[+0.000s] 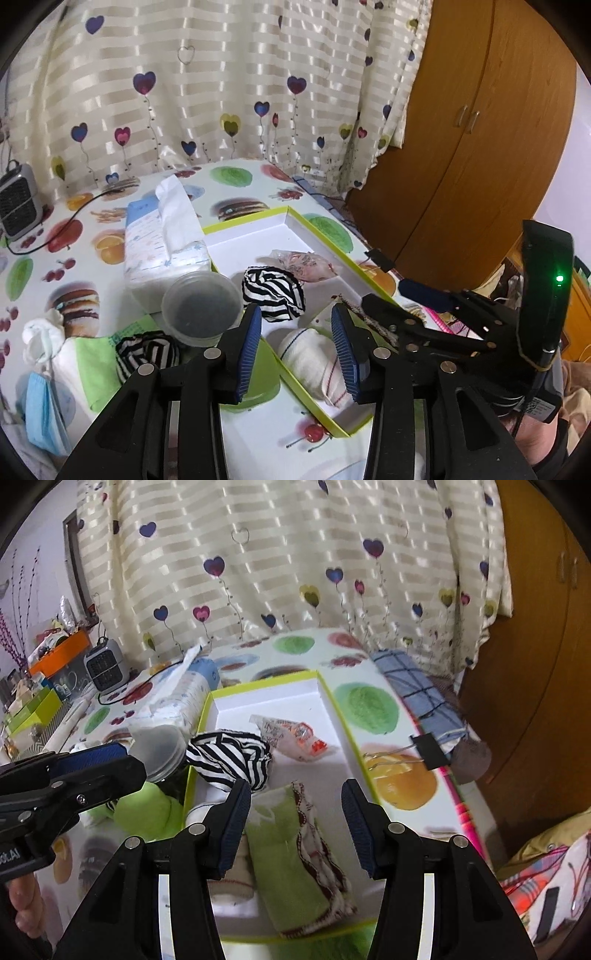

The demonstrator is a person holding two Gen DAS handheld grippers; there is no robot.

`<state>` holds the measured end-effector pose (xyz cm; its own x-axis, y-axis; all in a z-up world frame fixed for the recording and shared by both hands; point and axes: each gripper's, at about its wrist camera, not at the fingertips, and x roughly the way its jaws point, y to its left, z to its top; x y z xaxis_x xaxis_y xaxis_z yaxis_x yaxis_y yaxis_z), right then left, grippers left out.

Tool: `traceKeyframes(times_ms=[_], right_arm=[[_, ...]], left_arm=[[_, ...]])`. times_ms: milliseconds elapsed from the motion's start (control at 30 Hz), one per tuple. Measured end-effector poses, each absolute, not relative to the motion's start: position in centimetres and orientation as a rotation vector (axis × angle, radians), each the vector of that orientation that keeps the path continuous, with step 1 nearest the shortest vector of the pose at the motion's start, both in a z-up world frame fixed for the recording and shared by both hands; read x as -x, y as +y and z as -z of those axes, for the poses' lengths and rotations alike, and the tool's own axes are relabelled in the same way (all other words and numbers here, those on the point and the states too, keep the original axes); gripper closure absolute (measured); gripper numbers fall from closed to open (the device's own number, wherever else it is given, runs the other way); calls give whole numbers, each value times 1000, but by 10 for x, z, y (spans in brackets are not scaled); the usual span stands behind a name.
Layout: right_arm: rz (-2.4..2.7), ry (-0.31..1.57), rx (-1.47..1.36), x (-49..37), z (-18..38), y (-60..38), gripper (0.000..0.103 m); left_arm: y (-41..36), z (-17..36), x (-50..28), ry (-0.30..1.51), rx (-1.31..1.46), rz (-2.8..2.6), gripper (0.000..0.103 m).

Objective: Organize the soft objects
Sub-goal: 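Lower the striped cloth into the tray with the left tool, open it, and withdraw, then withdraw both tools from the tray back over the remaining items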

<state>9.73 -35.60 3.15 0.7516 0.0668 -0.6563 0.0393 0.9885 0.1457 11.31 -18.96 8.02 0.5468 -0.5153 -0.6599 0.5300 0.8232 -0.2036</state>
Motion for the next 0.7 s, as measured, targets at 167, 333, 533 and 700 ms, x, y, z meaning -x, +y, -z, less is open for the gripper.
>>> traceKeyframes(times_ms=[167,333,533,700], right_arm=[[-18,662,-120,-75,-50,-348,51],[-49,633,-92,-58,-58,-334,51],[-83,621,-71,-44,-61,-319,51],[-121,612,-58,-33,-64,-307,51]], left_arm=[[-177,-88,-93,745,-1,613,64],[-166,-90,-74,724,-7,607,64],[-152,-88,-57,713,-5,581,64],[-139,-87,-44,696,-5,539,64]])
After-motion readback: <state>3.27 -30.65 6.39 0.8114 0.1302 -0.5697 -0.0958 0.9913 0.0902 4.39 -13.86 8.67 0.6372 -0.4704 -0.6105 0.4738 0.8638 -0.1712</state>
